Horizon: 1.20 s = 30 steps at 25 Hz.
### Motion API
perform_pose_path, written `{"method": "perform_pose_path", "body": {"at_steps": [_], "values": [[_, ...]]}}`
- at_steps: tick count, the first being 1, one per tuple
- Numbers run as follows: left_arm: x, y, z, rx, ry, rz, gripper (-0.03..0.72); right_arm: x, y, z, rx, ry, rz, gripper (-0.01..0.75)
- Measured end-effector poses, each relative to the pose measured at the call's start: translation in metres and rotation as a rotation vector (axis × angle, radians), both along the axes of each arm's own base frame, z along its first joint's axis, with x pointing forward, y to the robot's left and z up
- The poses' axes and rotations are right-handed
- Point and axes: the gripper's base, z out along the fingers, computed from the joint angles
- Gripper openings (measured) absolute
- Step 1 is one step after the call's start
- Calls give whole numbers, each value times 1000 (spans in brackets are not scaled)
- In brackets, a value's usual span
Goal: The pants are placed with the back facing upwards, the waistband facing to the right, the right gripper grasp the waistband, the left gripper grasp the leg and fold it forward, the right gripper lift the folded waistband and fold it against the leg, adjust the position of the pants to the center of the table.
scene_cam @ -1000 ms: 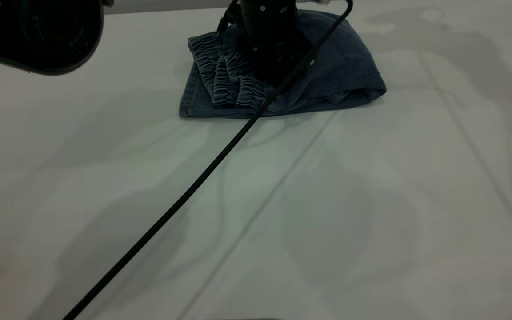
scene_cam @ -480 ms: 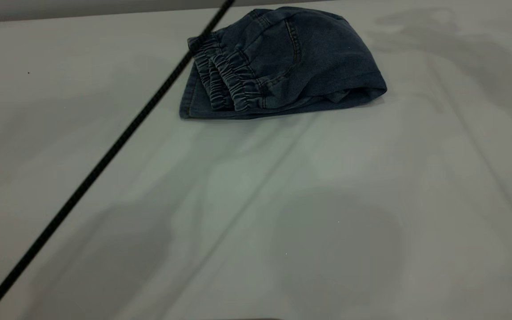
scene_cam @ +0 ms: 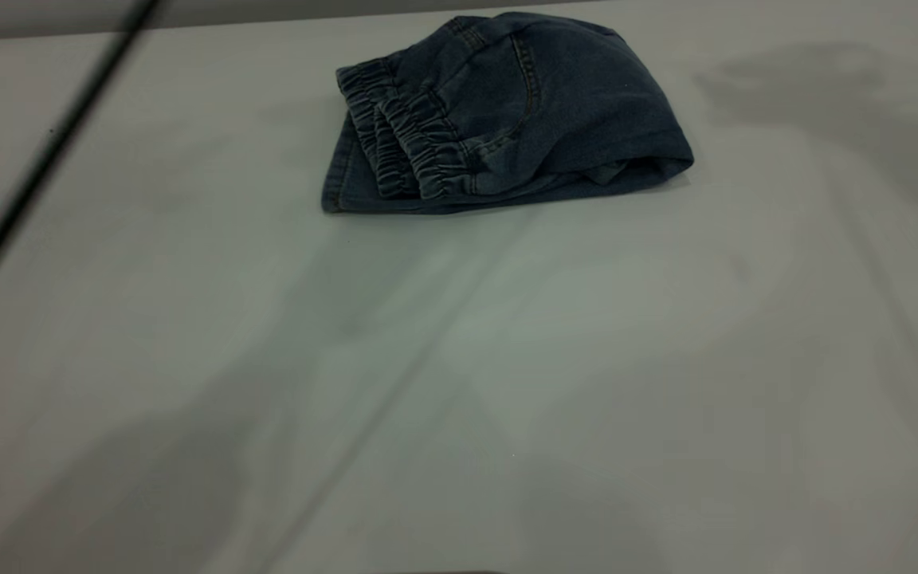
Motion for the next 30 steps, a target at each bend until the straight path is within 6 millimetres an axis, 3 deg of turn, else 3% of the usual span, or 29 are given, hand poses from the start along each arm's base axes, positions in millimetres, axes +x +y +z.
{"method": "perform_pose_path", "body": {"at_steps": [8, 13, 18, 24, 27, 30], "values": [[-75, 50, 75, -25, -33, 6, 360, -77, -3, 64, 27, -86, -11, 570], [-144, 95, 115, -60, -80, 4, 360, -157, -6, 99, 37, -152, -12, 570], [-221, 142, 138, -135, -130, -11, 360, -241, -10, 110, 40, -205, -11, 570], [-297, 191, 129, -171, -178, -15, 360, -328, -13, 97, 61, -258, -3, 570], [-328, 212, 114, -183, -195, -15, 360, -362, -13, 79, 73, -261, 12, 570], [-347, 224, 94, -178, -187, -15, 360, -385, -14, 53, 65, -242, 18, 570]]}}
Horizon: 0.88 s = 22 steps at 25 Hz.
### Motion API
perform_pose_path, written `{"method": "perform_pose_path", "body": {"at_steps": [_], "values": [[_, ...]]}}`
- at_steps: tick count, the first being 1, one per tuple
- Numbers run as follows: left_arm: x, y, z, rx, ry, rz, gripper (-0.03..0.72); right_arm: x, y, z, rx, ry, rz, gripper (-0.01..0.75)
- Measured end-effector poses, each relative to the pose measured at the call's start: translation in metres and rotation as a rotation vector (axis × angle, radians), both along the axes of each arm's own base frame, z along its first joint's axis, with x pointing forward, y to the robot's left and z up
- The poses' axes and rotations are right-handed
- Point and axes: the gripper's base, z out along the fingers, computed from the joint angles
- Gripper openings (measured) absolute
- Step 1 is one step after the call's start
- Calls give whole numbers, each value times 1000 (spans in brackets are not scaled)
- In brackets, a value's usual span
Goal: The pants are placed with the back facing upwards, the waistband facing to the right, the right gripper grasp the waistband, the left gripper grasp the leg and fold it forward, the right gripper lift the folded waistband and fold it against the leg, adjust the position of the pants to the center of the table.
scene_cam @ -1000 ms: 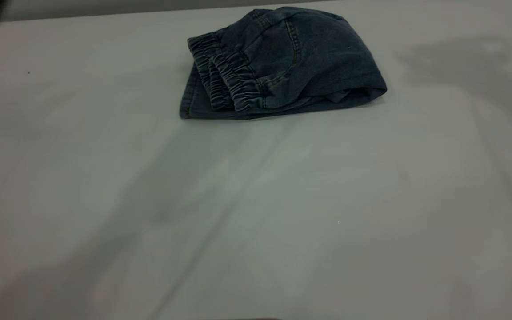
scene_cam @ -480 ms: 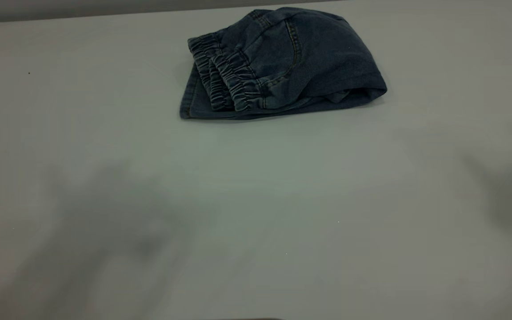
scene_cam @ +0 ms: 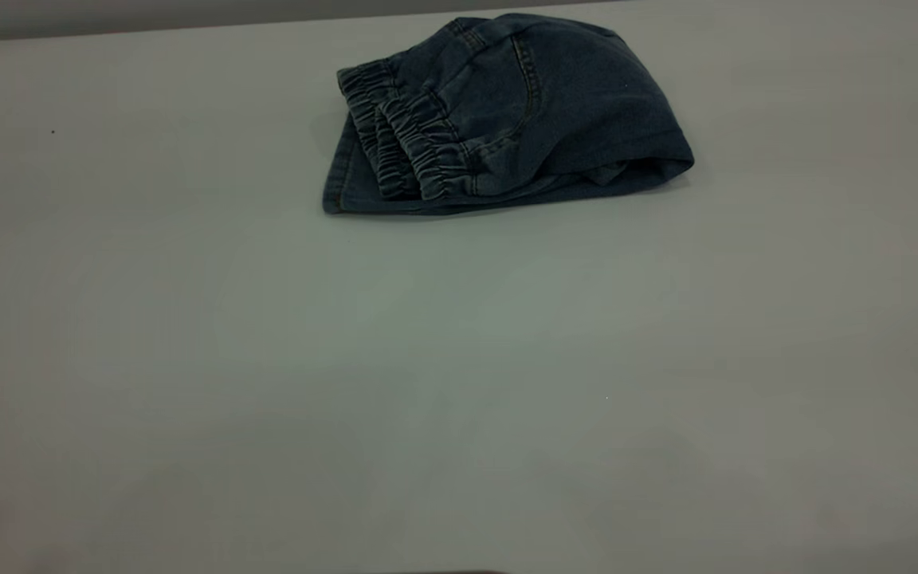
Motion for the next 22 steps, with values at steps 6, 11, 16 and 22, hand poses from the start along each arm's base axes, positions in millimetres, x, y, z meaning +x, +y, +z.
{"method": "perform_pose_path", "body": {"at_steps": [6, 11, 16, 22], "values": [[-11, 7, -45, 49, 74, 0, 360, -41, -3, -43, -15, -7, -8, 570], [-17, 11, -83, 92, 142, -1, 360, -72, -7, -74, -37, -52, -27, 570], [-16, 10, -125, 151, 243, -3, 360, -69, -12, -111, -92, 19, -65, 570], [-22, 12, -157, 180, 310, -10, 360, -54, -14, -158, -152, 145, -57, 570]]}}
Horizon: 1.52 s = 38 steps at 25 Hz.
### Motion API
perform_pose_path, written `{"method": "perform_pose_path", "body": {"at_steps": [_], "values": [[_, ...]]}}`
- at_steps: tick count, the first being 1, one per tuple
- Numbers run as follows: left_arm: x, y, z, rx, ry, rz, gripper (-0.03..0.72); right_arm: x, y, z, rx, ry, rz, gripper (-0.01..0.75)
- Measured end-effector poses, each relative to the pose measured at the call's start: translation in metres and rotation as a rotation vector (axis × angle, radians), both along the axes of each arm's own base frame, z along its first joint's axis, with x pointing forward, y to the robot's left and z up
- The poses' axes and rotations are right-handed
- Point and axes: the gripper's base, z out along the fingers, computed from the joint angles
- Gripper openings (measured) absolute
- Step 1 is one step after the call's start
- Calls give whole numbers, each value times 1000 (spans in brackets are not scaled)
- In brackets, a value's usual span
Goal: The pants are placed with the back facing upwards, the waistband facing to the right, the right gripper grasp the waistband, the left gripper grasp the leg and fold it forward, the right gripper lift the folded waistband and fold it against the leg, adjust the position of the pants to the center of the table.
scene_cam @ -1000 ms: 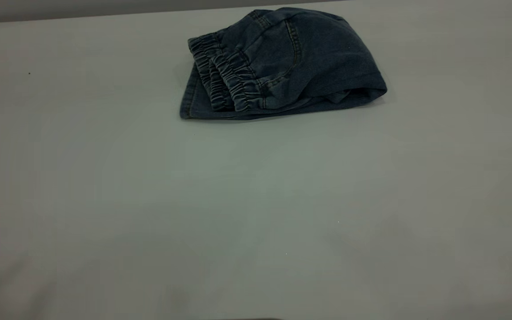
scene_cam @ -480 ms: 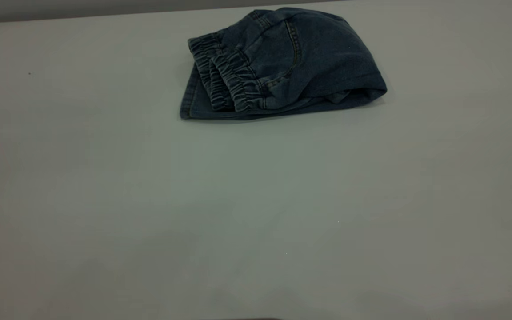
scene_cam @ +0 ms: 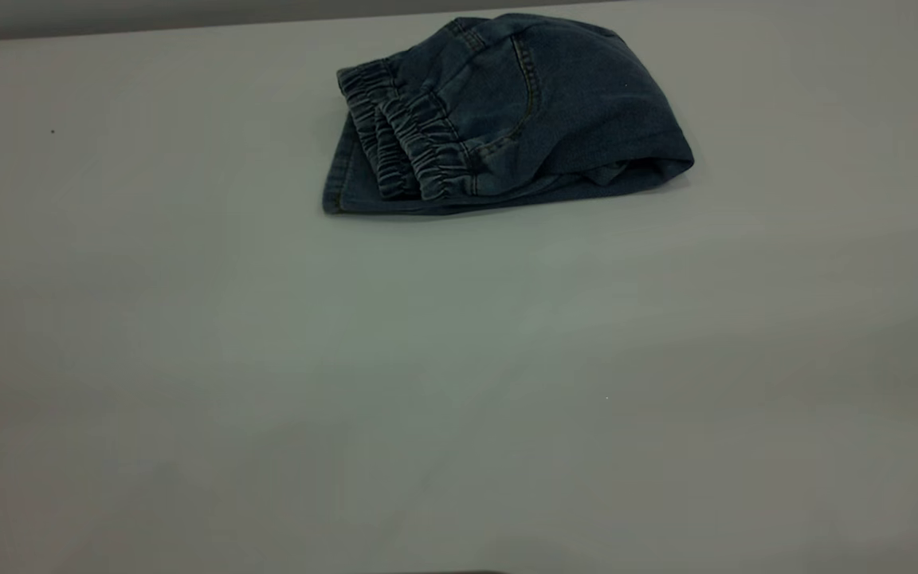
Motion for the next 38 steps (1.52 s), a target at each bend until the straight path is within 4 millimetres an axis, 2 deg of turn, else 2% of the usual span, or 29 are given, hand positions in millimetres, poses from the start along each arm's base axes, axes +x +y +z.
{"method": "perform_pose_path", "body": {"at_steps": [5, 11, 18, 38], "values": [[-5, -4, -15, -40, 67, -18, 360, 9, -3, -26, -44, 16, -10, 570], [-8, -9, -26, -63, 128, -59, 360, 4, -4, -42, -50, -43, -13, 570], [-9, -9, -44, -32, 176, -67, 360, -3, -4, -43, -49, -98, -13, 570], [-8, -15, -50, -100, 188, -50, 360, -3, -4, -43, -48, -102, -15, 570]]}}
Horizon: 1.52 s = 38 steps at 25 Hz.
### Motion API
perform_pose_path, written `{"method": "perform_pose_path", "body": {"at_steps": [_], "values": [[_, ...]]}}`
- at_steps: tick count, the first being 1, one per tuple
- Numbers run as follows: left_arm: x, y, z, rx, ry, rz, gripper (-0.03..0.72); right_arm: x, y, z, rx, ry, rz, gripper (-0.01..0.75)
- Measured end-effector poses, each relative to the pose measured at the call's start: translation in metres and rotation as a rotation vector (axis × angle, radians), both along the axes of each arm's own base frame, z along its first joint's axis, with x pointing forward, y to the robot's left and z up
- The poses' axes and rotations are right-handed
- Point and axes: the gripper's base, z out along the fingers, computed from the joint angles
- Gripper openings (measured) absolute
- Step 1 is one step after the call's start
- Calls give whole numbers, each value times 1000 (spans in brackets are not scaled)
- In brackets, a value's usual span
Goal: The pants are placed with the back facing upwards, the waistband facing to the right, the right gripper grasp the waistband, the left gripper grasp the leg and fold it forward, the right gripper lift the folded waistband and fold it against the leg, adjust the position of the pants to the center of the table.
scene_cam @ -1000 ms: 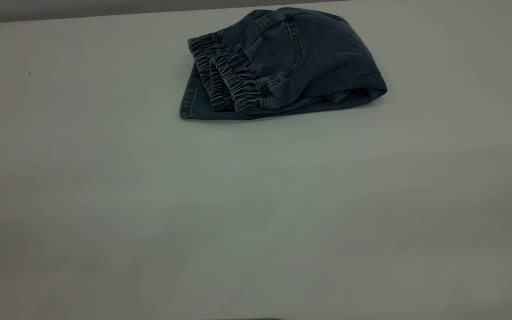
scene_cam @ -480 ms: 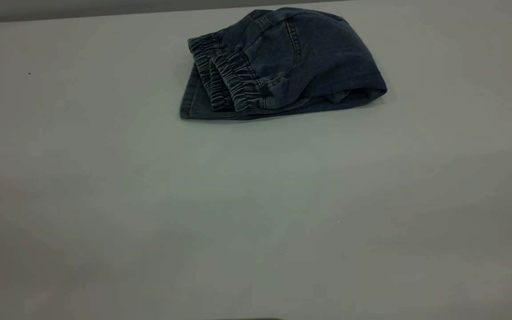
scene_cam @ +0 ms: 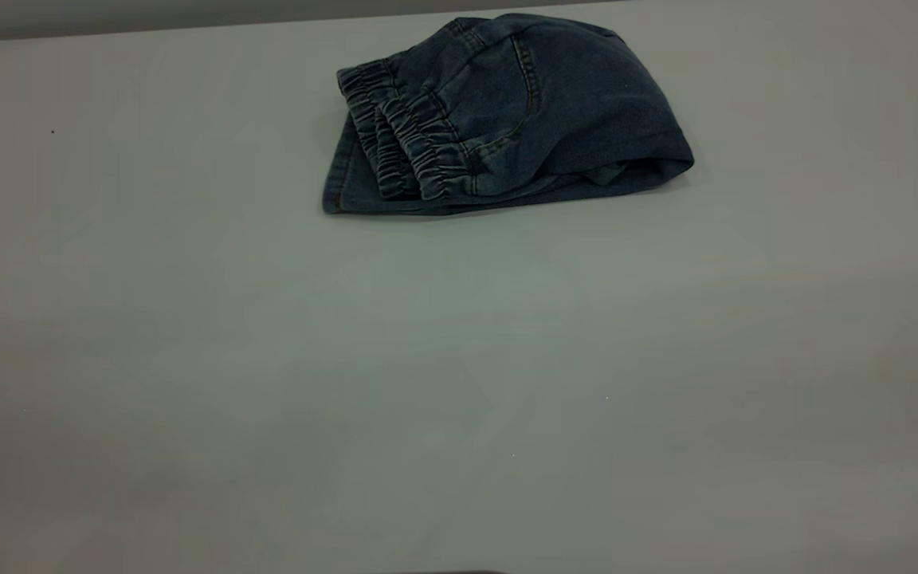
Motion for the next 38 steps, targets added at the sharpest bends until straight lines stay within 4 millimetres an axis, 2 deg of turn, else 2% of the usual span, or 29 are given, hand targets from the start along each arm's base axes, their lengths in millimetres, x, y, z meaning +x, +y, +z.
{"method": "perform_pose_path", "body": {"at_steps": [11, 19, 26, 38], "values": [[-4, 4, 2, -26, -35, 29, 360, 0, 0, 0, 1, 0, 0, 570], [-31, 28, 11, -114, -269, 364, 360, -1, 0, 0, 2, -4, 1, 570], [-52, 31, 11, -125, -419, 578, 360, -6, 0, 0, 6, -42, 2, 570], [-56, 31, 11, -126, -442, 597, 360, -12, 0, 0, 12, -80, 5, 570]]}}
